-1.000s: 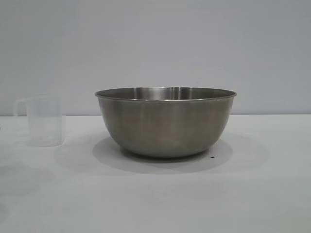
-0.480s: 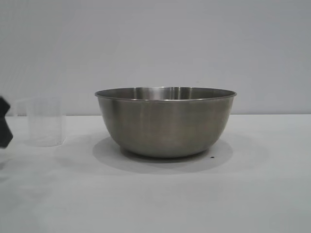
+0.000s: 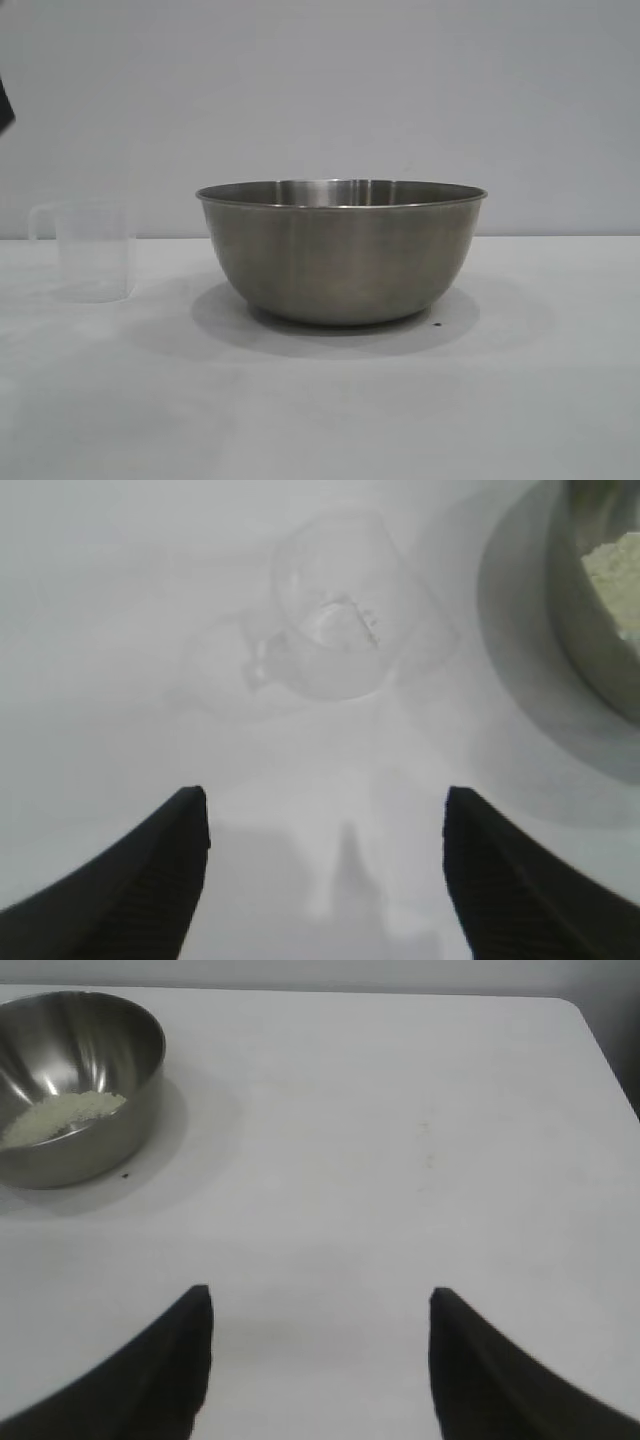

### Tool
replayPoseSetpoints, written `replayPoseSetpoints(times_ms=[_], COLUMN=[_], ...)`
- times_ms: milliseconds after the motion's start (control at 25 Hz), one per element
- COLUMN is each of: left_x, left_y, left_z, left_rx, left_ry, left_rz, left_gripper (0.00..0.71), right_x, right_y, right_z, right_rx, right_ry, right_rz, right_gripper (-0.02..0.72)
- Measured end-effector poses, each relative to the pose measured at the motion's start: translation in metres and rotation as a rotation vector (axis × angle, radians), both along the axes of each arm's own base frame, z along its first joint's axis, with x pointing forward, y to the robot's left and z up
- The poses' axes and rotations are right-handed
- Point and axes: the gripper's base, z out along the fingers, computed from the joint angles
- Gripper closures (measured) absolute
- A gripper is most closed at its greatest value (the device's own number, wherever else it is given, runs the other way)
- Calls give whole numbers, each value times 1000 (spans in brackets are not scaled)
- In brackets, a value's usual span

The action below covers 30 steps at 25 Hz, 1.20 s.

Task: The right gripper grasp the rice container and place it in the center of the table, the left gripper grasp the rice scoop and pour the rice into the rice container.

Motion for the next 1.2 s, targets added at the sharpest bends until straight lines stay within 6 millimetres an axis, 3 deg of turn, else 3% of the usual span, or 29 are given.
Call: replayPoseSetpoints(times_ms=[200, 440, 600, 1000, 1200], left_x=[-34, -83, -114, -189, -212], left_y=[6, 15, 22, 39, 48], left_z=[37, 55, 68, 79, 75], left_rx=[-21, -18, -32, -37, 1], left_ry=[-53, -2, -57, -182, -238], left_rz=[-11, -33, -43, -58, -42], left_gripper=[274, 274, 274, 274, 274], right_x=[0, 0, 0, 0, 0], right_y=[0, 0, 0, 0, 0], right_z=[0, 0, 0, 0, 0], right_rx=[0, 0, 0, 0, 0], right_ry=[0, 0, 0, 0, 0], right_rz=[0, 0, 0, 0, 0], right_gripper=[304, 304, 304, 304, 304])
